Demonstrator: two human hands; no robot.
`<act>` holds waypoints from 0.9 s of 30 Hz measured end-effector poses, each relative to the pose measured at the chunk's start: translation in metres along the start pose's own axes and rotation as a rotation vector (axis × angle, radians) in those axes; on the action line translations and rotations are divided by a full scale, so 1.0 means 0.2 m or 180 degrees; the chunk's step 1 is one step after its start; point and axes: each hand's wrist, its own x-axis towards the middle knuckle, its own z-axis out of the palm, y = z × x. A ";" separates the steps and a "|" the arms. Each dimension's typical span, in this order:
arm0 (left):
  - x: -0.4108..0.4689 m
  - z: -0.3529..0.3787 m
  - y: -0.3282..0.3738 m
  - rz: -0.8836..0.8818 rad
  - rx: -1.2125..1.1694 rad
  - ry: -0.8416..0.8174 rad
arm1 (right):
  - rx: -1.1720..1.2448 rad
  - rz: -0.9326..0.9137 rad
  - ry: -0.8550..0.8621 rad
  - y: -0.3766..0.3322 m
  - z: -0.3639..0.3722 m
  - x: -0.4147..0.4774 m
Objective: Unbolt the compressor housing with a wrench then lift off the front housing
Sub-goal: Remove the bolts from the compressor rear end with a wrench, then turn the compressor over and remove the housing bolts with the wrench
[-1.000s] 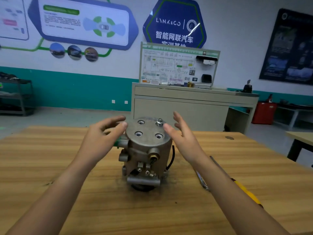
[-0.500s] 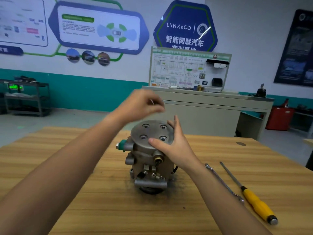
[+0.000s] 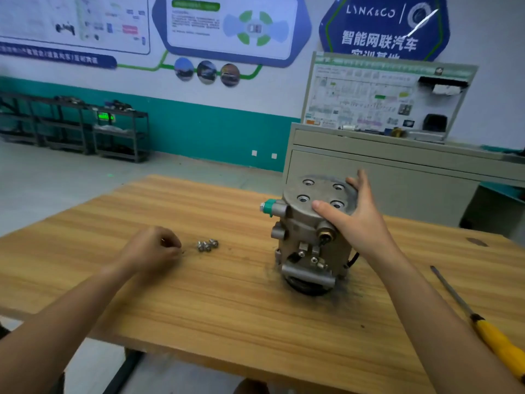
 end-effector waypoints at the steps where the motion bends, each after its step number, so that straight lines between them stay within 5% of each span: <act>1: 0.01 0.03 -0.02 -0.0014 0.0065 0.0010 | -0.0010 0.0006 0.0005 0.00 0.00 0.00; 12: 0.10 0.18 0.00 -0.0062 0.0489 0.0086 | 0.0052 0.0032 0.0055 0.01 -0.04 -0.03; 27: 0.10 0.21 0.02 -0.0007 -0.0381 0.0153 | -0.0254 -0.0118 0.0166 0.03 0.02 0.02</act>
